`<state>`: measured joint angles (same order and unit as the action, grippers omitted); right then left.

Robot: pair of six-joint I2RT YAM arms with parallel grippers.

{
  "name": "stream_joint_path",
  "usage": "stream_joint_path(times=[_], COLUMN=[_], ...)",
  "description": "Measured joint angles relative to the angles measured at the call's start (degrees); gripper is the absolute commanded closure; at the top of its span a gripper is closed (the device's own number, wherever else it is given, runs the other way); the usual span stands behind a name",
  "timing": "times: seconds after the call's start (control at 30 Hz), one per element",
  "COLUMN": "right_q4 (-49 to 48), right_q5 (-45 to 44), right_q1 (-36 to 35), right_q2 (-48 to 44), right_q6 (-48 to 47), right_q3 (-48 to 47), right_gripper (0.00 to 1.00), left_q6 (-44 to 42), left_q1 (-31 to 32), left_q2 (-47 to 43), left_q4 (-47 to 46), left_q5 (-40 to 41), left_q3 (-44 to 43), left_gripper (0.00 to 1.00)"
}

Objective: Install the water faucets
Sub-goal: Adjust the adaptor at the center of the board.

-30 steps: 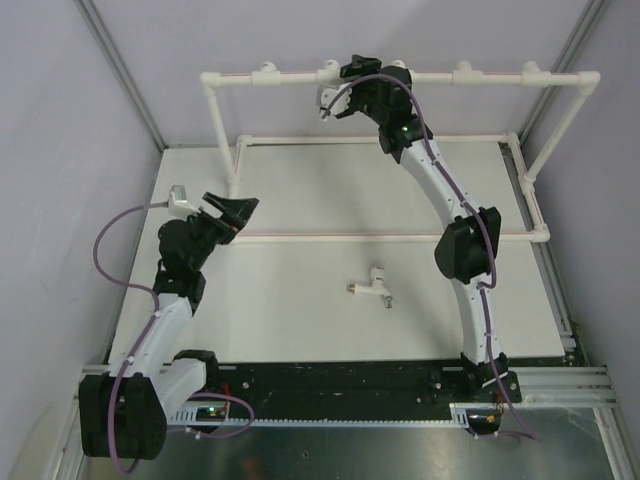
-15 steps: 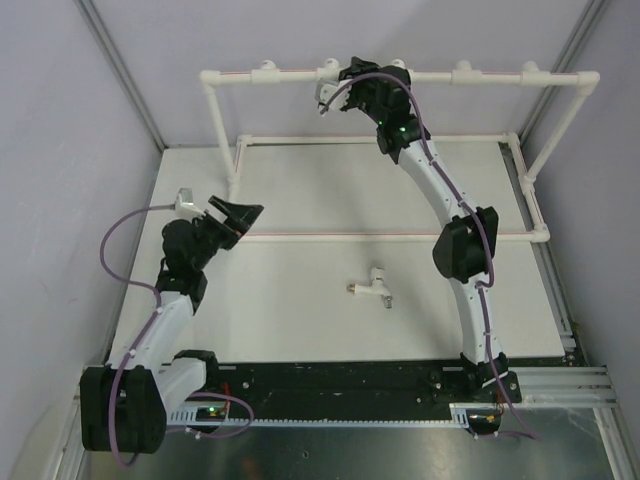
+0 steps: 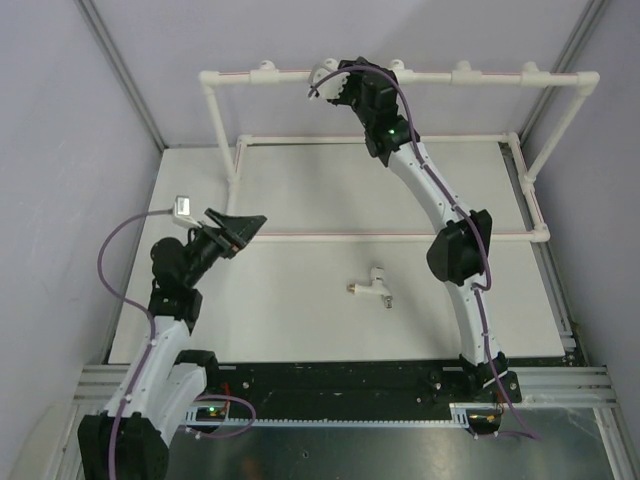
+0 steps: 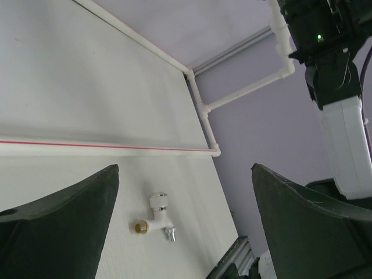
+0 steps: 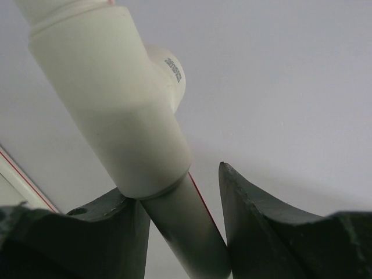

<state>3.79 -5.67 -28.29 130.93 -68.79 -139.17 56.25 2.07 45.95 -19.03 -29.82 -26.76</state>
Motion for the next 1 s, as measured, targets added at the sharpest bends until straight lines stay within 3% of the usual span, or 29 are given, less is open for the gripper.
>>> stream_joint_path(times=[0.17,0.37,0.6,0.83,1.0], right_q4=[0.04,-0.37,-4.79,-15.21,-19.37], right_q5=[-4.04,-6.73,-8.76,-7.58,-4.85], right_q1=[-0.85,-1.66,-4.09,-14.16,-22.14], right_q2=[0.00,-0.31,-6.38,-14.05,-16.79], right_q6=[1.25,1.29,-0.17,-3.65,-5.66], right_q3=[-0.04,0.24,10.43,23.96,28.59], right_gripper=[1.00,1.00,1.00,1.00,1.00], left_q6=[1.38,2.58,3.23,3.21,3.21], left_q1=[0.00,0.00,0.00,0.00,0.00], left_q2=[-4.87,-4.39,-3.63,-2.14,-2.10], left_q4=[0.33,1.25,1.81,1.79,1.70], left_q5=[-0.42,-0.37,0.57,1.16,1.29], left_q3=[4.52,6.97,8.31,8.33,9.33], left_gripper=[0.00,0.00,0.00,0.00,0.00])
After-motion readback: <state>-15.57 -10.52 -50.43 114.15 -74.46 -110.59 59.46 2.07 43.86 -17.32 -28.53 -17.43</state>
